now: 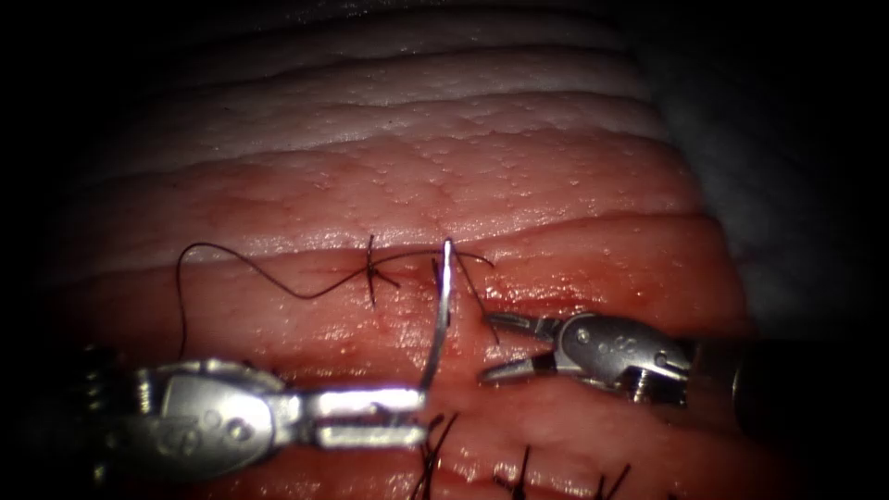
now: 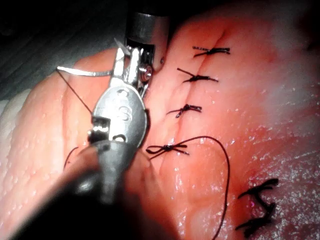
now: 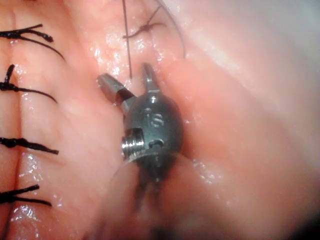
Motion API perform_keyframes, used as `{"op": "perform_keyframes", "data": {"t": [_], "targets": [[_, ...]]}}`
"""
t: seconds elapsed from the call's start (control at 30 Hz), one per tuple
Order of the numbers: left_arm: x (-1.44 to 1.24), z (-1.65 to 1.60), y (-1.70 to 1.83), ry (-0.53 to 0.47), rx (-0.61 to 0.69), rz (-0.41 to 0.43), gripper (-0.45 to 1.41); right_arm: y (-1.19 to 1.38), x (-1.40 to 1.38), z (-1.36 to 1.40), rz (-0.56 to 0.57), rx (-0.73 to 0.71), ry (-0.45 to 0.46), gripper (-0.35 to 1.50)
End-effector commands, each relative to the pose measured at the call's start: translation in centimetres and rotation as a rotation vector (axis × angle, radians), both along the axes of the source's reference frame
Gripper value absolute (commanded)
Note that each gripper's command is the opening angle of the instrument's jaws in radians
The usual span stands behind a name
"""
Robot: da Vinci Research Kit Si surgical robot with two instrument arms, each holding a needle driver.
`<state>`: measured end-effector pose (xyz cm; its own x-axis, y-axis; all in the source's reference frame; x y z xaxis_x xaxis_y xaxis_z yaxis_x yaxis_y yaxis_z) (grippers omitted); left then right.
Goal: Wound Closure
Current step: Pull the rest of the needle through skin with left hand, then grasp and pull suture through wound repeatedly until only a short tail remains visible
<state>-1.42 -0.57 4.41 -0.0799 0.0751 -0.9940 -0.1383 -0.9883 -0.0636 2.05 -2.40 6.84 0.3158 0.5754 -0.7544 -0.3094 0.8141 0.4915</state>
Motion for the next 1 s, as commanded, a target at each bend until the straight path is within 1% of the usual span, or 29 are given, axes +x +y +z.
{"op": "perform_keyframes", "data": {"t": [0.03, 0.13, 0.23, 0.27, 0.3, 0.33, 0.37, 0.47, 0.67, 0.77, 0.87, 1.0], "targets": [[-0.03, 0.02, 0.02, 0.013, -0.019, -0.016, -0.45, -0.02, 0.08, 0.04, -0.001, 0.001, 0.003, 0.44], [0.01, -0.01, 0.02, 0.037, -0.026, -0.033, -0.45, -0.01, 0.08, 0.01, 0.0, 0.01, 0.001, 0.37], [0.01, 0.04, -0.03, 0.043, -0.032, -0.035, -0.45, 0.01, 0.09, -0.04, 0.008, 0.019, 0.005, 0.37], [0.01, 0.06, -0.05, 0.044, -0.035, -0.035, -0.45, 0.02, 0.1, -0.07, 0.013, 0.027, 0.008, 0.27], [0.0, 0.08, -0.08, 0.043, -0.038, -0.034, -0.45, 0.03, 0.1, -0.09, 0.02, 0.038, 0.012, 0.05], [0.0, 0.11, -0.11, 0.043, -0.042, -0.033, -0.45, 0.02, 0.1, -0.11, 0.031, 0.06, 0.017, -0.35], [-0.01, 0.13, -0.14, 0.042, -0.046, -0.036, -0.45, 0.01, 0.1, -0.14, 0.047, 0.094, 0.016, -0.35], [-0.01, 0.16, -0.21, 0.05, -0.059, -0.024, -0.45, 0.02, 0.11, -0.19, 0.081, 0.094, -0.032, -0.35], [0.02, 0.15, -0.4, 0.026, -0.049, 0.009, -0.45, 0.01, 0.06, -0.31, 0.109, 0.151, -0.046, -0.35], [0.06, 0.12, -0.49, 0.009, -0.027, 0.023, -0.45, -0.07, 0.03, -0.45, 0.096, 0.172, -0.061, -0.35], [0.11, 0.08, -0.56, 0.012, -0.012, 0.043, -0.45, -0.17, 0.04, -0.66, 0.088, 0.182, -0.054, -0.35], [0.15, 0.0, -0.61, 0.007, 0.009, 0.046, -0.45, -0.32, 0.09, -1.0, 0.074, 0.199, -0.034, -0.35]]}}
